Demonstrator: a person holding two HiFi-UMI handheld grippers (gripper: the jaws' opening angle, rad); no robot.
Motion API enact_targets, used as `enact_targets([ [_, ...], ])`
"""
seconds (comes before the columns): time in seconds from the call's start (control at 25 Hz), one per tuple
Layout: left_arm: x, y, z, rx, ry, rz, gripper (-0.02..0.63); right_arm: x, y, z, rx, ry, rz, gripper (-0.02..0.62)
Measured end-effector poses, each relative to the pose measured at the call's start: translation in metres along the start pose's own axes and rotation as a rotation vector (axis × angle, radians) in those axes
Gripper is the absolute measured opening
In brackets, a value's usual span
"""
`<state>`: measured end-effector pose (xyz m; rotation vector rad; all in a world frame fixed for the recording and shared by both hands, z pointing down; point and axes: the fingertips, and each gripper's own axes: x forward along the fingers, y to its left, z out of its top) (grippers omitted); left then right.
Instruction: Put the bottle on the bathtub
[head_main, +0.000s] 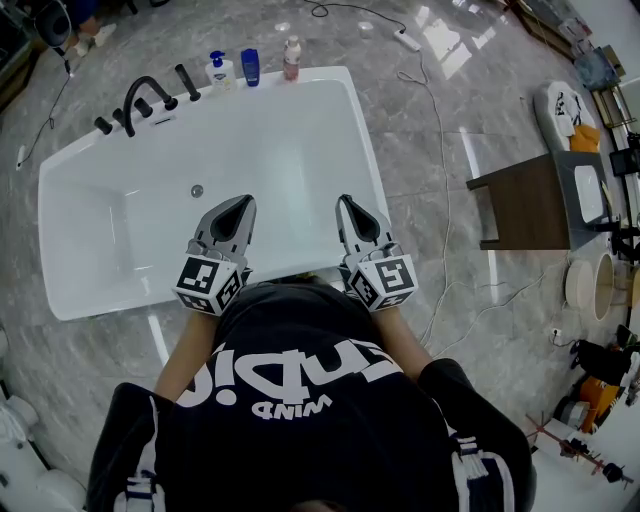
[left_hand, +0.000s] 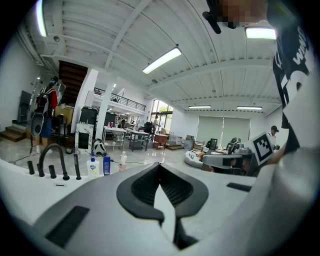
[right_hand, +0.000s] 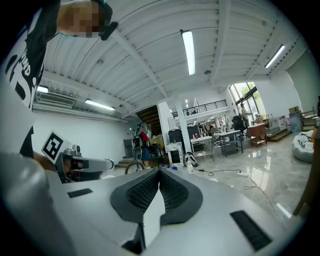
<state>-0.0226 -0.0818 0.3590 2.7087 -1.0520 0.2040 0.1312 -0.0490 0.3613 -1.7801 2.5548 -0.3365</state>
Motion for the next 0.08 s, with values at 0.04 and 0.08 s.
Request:
enact_targets([
  [0.04, -0.0013, 0.0001, -0.0009, -0.003, 0.001, 0.002, 0.008, -0.0009, 0.0006, -0.0006, 0.002, 0.001, 0.0, 0.025],
  [0.08, -0.0025, 0.0003, -0.0018, -0.006, 0.002, 0.005, 0.008, -0.0018, 0.0012, -0.0011, 0.004, 0.003, -0.001, 0.025],
])
